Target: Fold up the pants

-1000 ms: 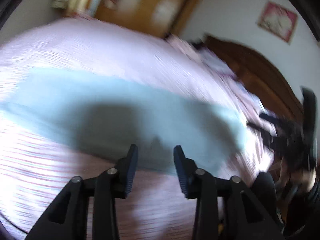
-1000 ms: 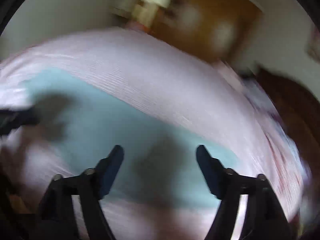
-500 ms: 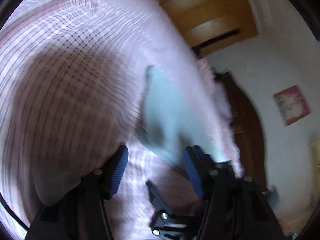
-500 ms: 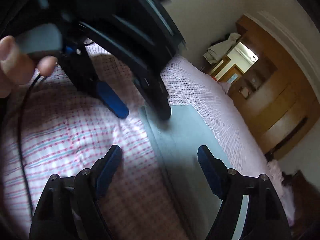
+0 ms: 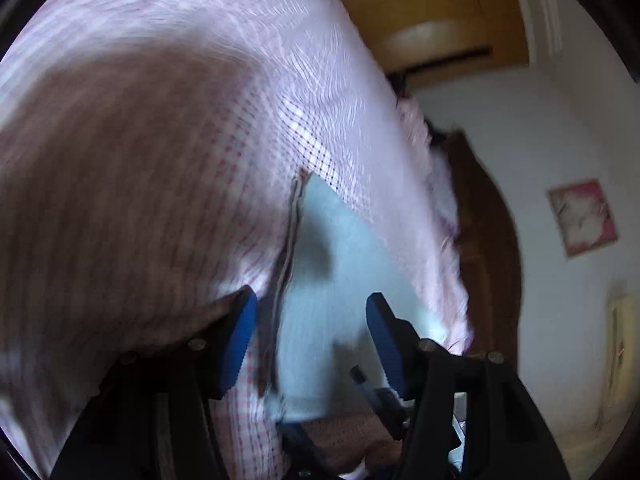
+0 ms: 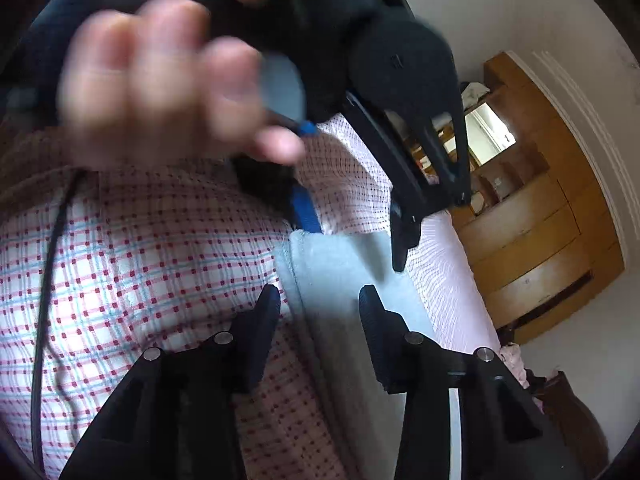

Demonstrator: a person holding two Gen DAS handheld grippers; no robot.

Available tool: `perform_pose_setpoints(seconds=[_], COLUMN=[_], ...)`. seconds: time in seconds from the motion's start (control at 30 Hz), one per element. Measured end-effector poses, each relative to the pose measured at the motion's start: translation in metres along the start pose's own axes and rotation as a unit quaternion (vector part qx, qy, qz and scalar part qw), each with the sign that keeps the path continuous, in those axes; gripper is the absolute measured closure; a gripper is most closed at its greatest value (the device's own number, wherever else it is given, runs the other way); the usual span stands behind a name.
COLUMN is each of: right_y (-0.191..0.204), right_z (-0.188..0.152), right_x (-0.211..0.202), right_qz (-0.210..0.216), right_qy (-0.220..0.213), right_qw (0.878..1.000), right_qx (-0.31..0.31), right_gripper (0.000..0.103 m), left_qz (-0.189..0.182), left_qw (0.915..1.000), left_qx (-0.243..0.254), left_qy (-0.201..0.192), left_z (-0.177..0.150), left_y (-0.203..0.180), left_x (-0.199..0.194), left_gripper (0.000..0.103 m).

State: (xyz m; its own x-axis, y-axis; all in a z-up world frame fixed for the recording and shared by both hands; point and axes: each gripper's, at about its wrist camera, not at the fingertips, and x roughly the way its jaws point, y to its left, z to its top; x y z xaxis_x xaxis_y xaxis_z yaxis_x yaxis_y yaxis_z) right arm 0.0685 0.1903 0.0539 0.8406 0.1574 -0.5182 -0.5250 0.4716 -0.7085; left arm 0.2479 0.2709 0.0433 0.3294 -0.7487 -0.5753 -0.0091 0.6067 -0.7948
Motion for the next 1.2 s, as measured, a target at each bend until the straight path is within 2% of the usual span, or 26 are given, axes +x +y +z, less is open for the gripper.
perform_pose_setpoints(seconds=[0.13,0.2,0.27,0.3,0.37,0.6,0.7,0.93,1.0,1.13,1.2], right_y=[0.008,0.011,0.019,0.017,0.011,-0.012,-0.031,-0.058,-0.068,-0.093,-0.100], right_z=[-0.001,0.000,-0.006,-0.014,-0.026,-0.038,-0.069,-0.096,-0.102,-0.126,-0.141], right_x=[-0.008,-0.010,-0.025,-0.027,-0.033,-0.040,-0.052,-0.090,-0.099,-0.123,-0.135], right_qz=[-0.020,-0.014,0.013,0.029,0.037,0.044,0.043,0.024,0.021,0.005,-0.006], right_qy=[-0.017,-0.020,-0.022,-0.025,-0.037,-0.073,-0.084,-0.091,-0.083,-0.070,-0.064], right_qw=[0.999,0.999,1.000,0.999,0.997,0.992,0.988,0.979,0.977,0.974,0.972], right_qx=[-0.028,-0.031,-0.002,0.028,0.055,0.094,0.125,0.181,0.197,0.217,0.224], right_gripper=[0.069,0.083,0.093,0.098,0.101,0.103,0.103,0.103,0.103,0.103,0.103], left_qz=[0.021,0.016,0.034,0.041,0.027,-0.010,-0.025,-0.020,-0.035,-0.068,-0.068], left_qw=[0.9990,0.9988,0.9983,0.9980,0.9989,0.9995,0.9986,0.9957,0.9946,0.9935,0.9929], left_qx=[0.019,0.026,0.030,0.027,0.026,0.023,0.028,0.058,0.064,0.069,0.084], left_qy=[0.035,0.040,0.036,0.040,0.029,-0.018,-0.037,-0.070,-0.074,-0.060,-0.051], left_z=[0.016,0.016,0.014,0.011,0.006,-0.010,-0.016,-0.031,-0.043,-0.052,-0.058], left_y=[-0.008,-0.006,-0.004,0.001,0.005,0.006,-0.003,-0.056,-0.069,-0.102,-0.127], left_x=[0.014,0.012,0.010,0.012,0.006,-0.019,-0.034,-0.045,-0.051,-0.045,-0.038], left_gripper=[0.043,0.050,0.092,0.093,0.097,0.099,0.099,0.099,0.099,0.099,0.099])
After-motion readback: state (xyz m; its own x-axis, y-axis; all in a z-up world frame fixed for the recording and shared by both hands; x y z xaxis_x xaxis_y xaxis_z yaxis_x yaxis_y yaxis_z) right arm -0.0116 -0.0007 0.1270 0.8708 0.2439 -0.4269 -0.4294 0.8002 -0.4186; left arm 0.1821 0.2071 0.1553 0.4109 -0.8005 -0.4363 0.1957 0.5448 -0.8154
